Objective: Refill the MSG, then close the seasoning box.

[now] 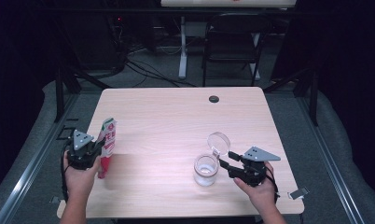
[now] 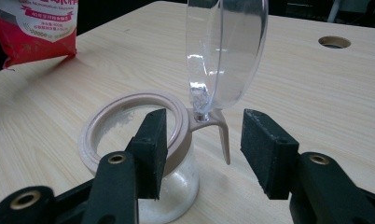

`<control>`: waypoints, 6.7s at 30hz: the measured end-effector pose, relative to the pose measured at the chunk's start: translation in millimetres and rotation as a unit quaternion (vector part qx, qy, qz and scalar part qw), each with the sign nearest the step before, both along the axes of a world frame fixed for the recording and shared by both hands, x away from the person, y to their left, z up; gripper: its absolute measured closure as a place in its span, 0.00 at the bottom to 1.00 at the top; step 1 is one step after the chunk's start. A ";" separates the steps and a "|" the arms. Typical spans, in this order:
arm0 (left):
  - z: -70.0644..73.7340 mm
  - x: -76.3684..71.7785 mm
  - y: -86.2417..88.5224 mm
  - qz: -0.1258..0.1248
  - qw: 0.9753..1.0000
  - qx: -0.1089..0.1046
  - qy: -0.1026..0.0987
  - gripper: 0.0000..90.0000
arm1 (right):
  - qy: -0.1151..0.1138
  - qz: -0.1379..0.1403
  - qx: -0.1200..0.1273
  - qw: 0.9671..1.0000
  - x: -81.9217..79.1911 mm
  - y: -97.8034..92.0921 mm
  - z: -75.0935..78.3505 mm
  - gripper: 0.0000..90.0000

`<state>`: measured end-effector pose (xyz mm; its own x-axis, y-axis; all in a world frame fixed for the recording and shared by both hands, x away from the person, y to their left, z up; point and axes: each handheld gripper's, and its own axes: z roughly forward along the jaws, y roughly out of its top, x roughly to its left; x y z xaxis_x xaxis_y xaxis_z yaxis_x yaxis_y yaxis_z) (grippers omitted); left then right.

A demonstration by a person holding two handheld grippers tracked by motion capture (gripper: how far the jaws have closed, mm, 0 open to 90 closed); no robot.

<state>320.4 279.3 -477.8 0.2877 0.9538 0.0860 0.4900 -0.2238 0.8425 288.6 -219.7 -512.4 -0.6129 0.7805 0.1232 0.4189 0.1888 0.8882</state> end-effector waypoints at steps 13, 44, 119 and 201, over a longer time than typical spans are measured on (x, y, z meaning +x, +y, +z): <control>20.4 -1.6 -15.5 -0.036 0.999 -0.008 -0.007 1.00 | -0.008 -0.001 0.009 1.000 -1.9 -3.7 6.6 0.57; 19.0 -3.8 -135.6 -0.241 0.970 -0.028 0.018 1.00 | -0.015 -0.007 0.011 1.000 -0.9 -12.2 11.7 0.61; -37.1 -53.1 -143.6 -0.310 0.945 -0.083 0.067 0.98 | 0.006 0.238 -0.075 0.968 6.7 106.4 25.6 1.00; -110.1 -51.2 -149.1 -0.217 0.969 0.001 0.115 0.32 | -0.012 0.231 -0.055 0.971 -5.0 108.9 35.5 1.00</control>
